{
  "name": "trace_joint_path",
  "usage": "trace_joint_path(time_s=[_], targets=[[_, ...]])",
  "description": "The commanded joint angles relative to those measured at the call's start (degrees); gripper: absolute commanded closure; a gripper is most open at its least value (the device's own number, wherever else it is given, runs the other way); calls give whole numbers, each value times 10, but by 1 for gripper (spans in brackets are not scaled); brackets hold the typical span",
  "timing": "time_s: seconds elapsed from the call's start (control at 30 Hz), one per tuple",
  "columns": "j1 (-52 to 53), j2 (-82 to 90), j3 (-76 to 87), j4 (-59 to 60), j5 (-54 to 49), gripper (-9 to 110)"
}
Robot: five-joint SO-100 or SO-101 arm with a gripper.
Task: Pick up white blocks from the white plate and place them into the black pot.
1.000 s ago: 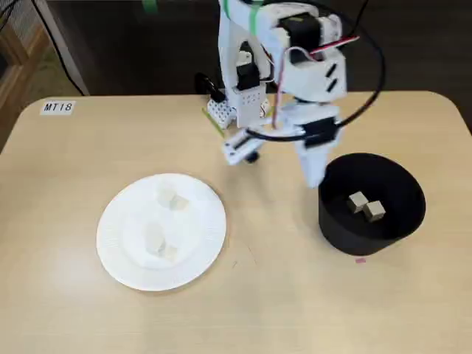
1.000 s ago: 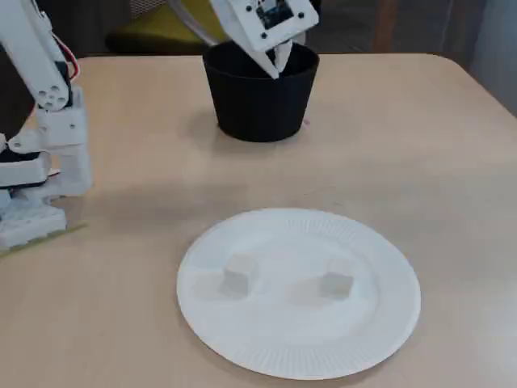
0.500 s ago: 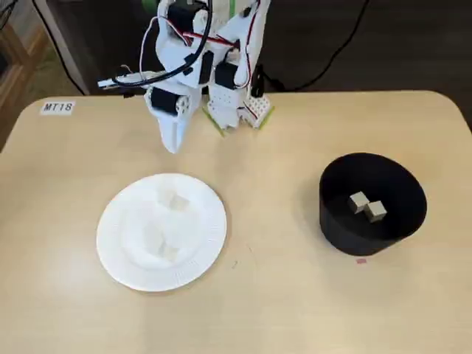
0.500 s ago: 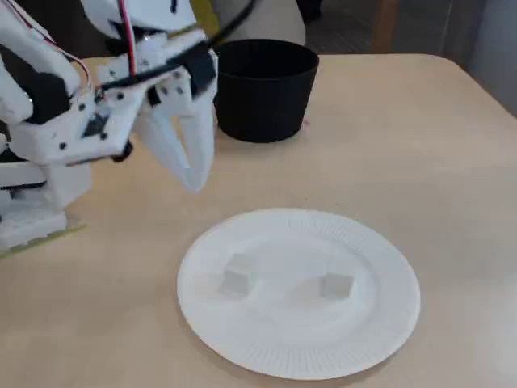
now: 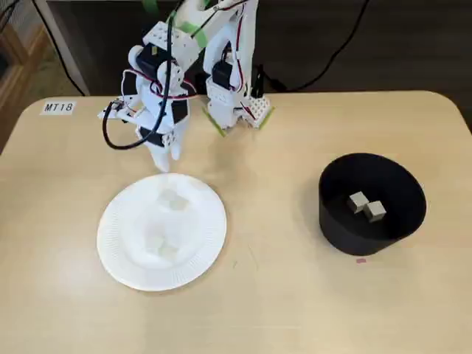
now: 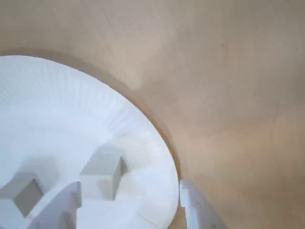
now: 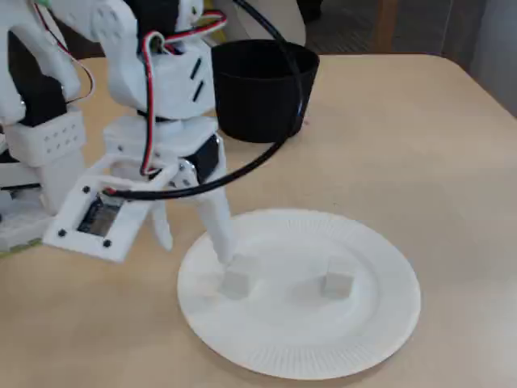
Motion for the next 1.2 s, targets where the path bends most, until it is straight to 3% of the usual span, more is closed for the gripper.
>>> trace_joint_path(time_s=[0.0,0.47,0.93,1.03,1.17], targets=[[-11,-11,-29,-14,5,65],[-77,-114,-88,-57,134,67],[-82,-227,-167,-66,161,72],[-89,-237,-167,-78,172,79],[-94,-250,-167,-110,198,102]])
